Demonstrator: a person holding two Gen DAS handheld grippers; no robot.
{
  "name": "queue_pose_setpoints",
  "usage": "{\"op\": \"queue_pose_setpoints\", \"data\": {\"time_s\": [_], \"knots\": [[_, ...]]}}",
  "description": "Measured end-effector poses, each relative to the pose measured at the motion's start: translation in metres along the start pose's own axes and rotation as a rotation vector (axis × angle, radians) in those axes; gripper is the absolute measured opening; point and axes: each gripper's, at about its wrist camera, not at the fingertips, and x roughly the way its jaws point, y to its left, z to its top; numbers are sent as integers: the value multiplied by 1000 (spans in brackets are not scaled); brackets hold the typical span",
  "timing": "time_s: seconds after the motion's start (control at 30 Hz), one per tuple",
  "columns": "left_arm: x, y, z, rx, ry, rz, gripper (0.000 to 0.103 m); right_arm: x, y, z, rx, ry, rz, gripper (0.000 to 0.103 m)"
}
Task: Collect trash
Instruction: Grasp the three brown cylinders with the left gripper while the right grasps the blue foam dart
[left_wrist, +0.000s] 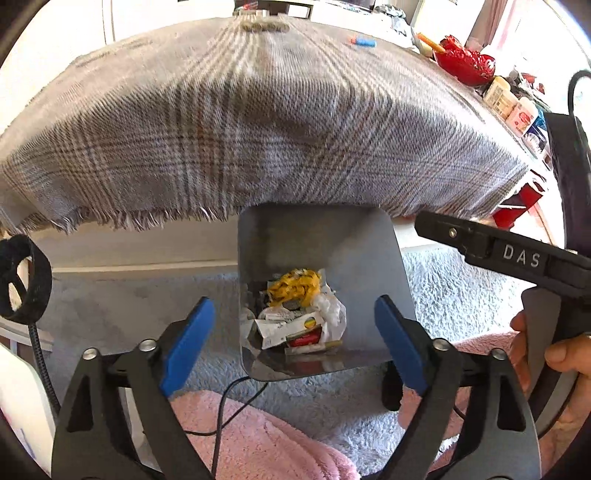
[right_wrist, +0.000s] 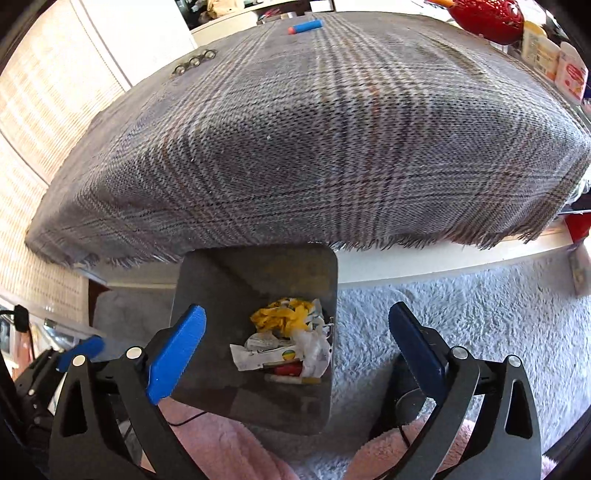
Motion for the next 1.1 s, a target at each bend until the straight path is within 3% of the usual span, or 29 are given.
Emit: {"op": "queue_pose_setpoints", "data": {"time_s": [0.07, 0.27, 0.67, 0.9, 1.1], "knots": [[-7, 1, 5, 3, -15, 9, 91, -6, -3, 2, 10, -11, 10, 100], [-22, 4, 25, 4, -50, 11, 93, -32, -6, 22, 53, -63, 53, 100], [-48, 0, 109, 50, -140, 62, 93, -87, 8, 119, 1, -201, 10, 100], [-50, 2, 162, 34, -190, 77, 93, -69, 4, 176, 5, -205, 13, 100], [-22, 8, 208, 63, -183, 117, 93, -33, 1, 218, 39, -176, 28, 100]]}}
